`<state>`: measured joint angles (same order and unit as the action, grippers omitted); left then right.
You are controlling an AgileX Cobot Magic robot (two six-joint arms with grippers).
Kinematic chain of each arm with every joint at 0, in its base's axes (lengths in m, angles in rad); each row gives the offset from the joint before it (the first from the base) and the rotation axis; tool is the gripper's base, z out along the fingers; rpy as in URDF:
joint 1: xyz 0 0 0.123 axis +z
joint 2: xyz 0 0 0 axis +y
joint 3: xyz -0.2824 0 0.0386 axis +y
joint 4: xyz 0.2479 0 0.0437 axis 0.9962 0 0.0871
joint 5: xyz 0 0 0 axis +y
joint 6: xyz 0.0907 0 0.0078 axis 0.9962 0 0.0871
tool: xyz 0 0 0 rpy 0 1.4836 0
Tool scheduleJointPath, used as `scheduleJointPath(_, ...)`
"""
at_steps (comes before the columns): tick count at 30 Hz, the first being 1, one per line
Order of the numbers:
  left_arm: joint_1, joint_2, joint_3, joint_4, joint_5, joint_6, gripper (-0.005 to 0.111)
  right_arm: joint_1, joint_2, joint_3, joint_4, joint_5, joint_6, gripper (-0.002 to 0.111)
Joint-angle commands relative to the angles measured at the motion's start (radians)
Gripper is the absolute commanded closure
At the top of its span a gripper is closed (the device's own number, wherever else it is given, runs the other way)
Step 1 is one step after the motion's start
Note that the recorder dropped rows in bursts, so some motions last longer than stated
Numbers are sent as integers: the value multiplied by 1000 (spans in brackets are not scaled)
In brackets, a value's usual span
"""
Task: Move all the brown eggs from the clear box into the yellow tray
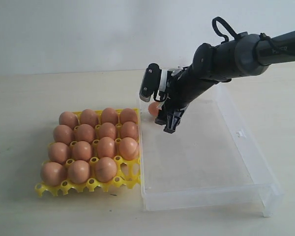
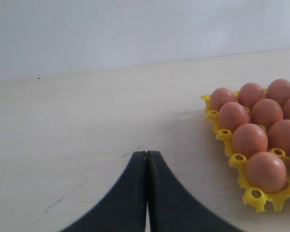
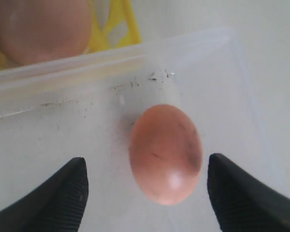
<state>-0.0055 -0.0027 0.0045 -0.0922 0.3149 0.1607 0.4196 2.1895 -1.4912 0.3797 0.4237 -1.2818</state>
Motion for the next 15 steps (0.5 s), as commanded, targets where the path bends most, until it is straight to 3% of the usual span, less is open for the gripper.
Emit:
scheduleJointPath(1, -6, 3, -5, -5, -4, -3, 107, 10, 22, -55, 10, 27, -9, 42)
scheduleJointPath(6, -6, 3, -5, -5, -4, -3, 107, 14, 60, -102, 6, 98, -9, 42)
scheduleJointPath(15, -6, 3, -5, -5, -4, -3, 107, 16, 100, -101, 20, 16, -9, 43)
